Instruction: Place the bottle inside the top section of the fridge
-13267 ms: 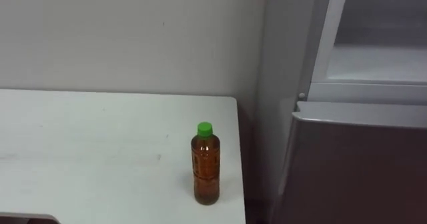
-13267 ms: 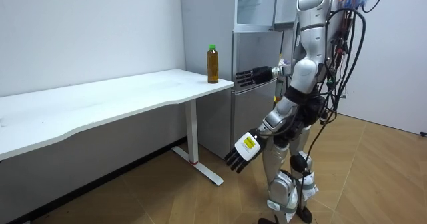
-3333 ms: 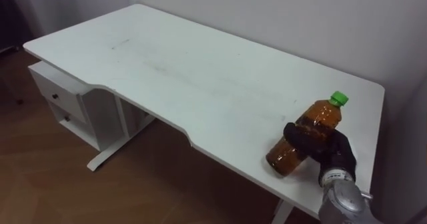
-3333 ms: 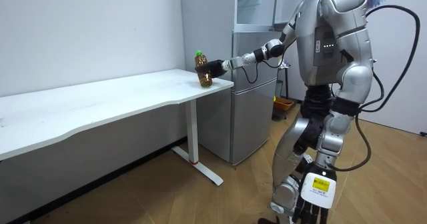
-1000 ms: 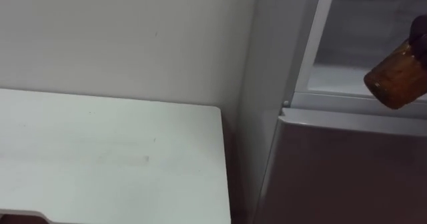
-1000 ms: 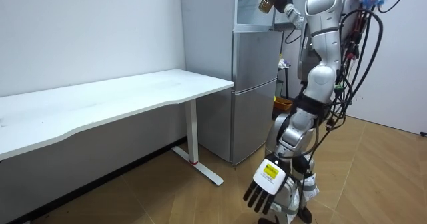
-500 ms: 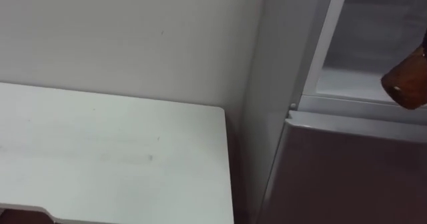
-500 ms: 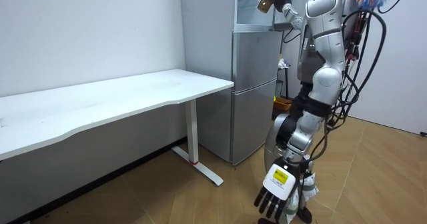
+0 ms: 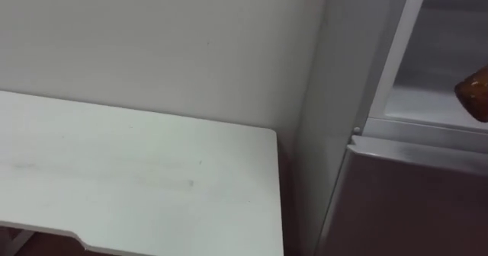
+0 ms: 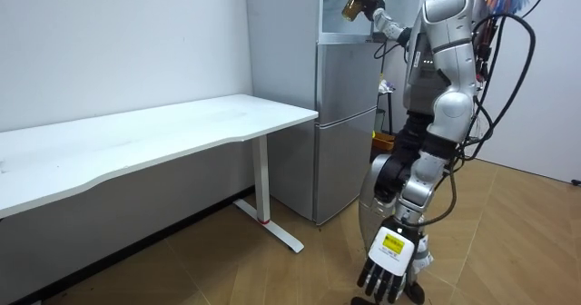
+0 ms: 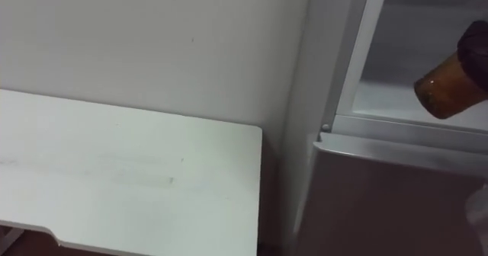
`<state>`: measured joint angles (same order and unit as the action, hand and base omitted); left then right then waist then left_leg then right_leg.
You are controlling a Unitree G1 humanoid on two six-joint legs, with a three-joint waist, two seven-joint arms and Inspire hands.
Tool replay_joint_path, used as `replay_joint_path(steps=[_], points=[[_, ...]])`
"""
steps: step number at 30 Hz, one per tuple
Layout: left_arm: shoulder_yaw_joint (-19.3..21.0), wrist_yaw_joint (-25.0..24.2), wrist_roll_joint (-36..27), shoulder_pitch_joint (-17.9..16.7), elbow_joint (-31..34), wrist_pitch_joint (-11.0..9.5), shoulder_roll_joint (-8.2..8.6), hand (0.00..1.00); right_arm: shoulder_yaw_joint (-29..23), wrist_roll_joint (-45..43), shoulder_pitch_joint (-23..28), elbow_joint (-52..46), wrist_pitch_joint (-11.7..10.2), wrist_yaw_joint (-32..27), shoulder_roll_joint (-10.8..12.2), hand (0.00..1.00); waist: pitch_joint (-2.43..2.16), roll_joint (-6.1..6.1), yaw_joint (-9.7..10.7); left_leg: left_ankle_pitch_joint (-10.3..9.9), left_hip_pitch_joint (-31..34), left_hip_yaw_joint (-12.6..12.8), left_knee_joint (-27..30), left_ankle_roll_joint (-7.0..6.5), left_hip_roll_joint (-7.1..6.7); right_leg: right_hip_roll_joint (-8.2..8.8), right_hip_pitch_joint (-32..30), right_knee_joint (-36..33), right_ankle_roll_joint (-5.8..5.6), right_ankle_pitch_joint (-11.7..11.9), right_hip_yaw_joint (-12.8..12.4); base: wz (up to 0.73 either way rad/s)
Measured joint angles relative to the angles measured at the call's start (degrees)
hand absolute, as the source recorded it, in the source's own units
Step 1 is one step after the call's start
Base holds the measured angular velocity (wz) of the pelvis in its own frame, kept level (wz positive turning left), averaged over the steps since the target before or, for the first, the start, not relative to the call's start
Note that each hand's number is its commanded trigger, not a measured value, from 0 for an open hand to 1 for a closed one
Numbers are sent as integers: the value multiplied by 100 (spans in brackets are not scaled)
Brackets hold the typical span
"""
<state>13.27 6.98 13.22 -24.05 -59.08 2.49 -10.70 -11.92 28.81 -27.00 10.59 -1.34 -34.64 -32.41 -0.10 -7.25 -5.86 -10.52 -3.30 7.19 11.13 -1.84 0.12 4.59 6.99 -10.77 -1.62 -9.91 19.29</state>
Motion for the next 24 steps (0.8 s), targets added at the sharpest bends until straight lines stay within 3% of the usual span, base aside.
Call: replay_joint_path(steps=[3, 7, 10, 18, 24], points=[[-2, -38, 14, 1, 6, 91, 0, 0, -2, 25, -129, 303, 140, -161, 0, 100, -1, -21, 23, 2, 79, -128, 32, -4, -37, 27, -16, 6, -11, -7, 129, 17], [-1, -37, 48, -10, 53, 249, -4, 0, 4, 29, -158, 523, 328, -251, 0, 100, -4, -30, -49, 5, 84, -133, 25, -9, -81, 37, -15, 5, -24, -17, 132, 2], [3, -27, 147, -10, 117, 261, -4, 0, 36, 2, -180, 596, 455, -313, -1, 100, -14, -44, -79, 6, 124, -135, 33, -10, -77, 38, -56, -11, -24, -17, 136, 0], [14, 7, 217, -16, 387, 317, -46, 0, 198, 42, -588, 1178, 521, -366, -19, 100, -40, -58, -36, 8, 279, -271, 116, -14, -86, 43, -103, -19, -23, -17, 259, 8], [7, -46, 219, 3, 604, 340, -196, 0, 446, 45, -844, 1594, 518, -619, -281, 100, -46, -120, -79, 8, 502, -410, 269, -9, -82, 43, -216, -53, -19, -14, 423, 12]])
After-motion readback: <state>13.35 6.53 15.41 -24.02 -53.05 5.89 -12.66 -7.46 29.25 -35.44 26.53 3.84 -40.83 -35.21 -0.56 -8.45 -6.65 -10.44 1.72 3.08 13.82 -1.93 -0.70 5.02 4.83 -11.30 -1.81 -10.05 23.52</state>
